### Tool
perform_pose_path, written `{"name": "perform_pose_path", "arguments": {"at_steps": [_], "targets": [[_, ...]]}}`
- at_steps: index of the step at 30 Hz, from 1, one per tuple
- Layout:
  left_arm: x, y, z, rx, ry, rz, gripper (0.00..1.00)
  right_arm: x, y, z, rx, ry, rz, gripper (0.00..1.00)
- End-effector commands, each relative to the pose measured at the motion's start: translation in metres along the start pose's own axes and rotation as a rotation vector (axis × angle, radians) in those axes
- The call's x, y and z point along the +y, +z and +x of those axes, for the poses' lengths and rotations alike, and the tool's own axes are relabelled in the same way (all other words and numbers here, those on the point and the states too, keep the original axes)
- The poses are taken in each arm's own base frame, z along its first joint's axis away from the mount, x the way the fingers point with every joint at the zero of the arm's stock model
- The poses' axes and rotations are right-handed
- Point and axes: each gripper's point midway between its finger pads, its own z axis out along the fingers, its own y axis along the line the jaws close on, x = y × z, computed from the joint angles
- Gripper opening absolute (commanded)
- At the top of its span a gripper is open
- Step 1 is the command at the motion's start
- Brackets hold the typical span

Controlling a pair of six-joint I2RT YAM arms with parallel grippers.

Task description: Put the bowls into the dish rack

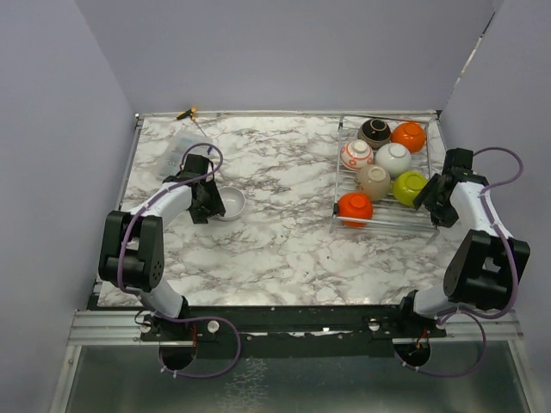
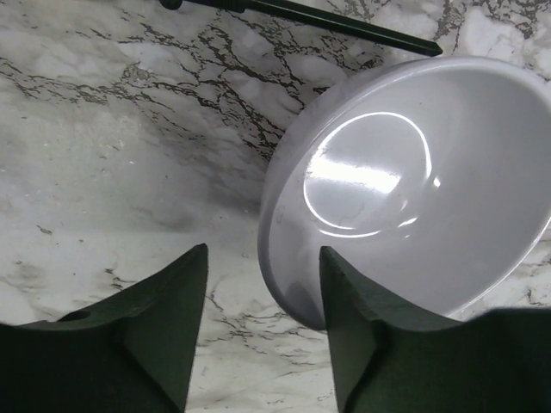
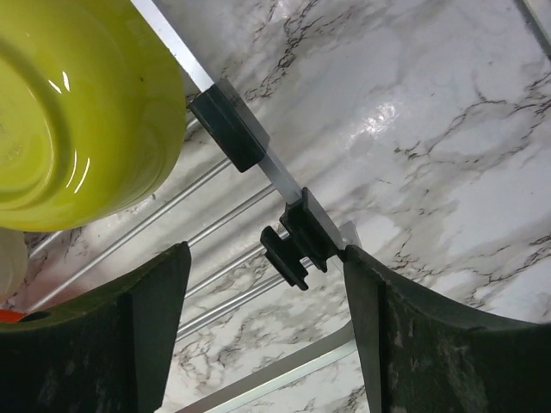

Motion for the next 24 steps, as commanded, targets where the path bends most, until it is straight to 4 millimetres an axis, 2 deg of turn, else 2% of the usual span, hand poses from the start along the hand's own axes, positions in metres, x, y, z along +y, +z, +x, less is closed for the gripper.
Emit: {"name": "perform_pose_path", "arguments": {"at_steps": [1,7,11,13,16,19,24], "targets": [[-0.002,0.01,0.006,0.025,-0.003,0.017,0.48,0.031,0.0,0.009,0.073,0.004,-0.161,0.72],[0.003,0.015,0.008,0.027,-0.014,-0.005,0.44,0.06,-0.012,0.019,0.149,0.037,-0.325,0.62],[0.003,0.015,0.008,0.026,-0.009,-0.005,0.39,0.068,-0.018,0.022,0.173,0.054,-0.37,0.6],[0.002,0.015,0.008,0.026,-0.008,-0.002,0.32,0.061,-0.018,0.021,0.155,0.058,-0.333,0.61],[0.0,0.016,0.007,0.027,-0.004,0.007,0.12,0.039,-0.017,0.012,0.091,0.073,-0.212,0.68],[0.0,0.017,0.005,0.024,0.004,0.001,0.0,0.02,-0.021,0.002,0.021,0.098,-0.115,0.75],[-0.001,0.013,0.002,0.021,0.011,0.005,0.0,0.001,-0.037,-0.013,-0.09,0.161,-0.037,0.83]]}}
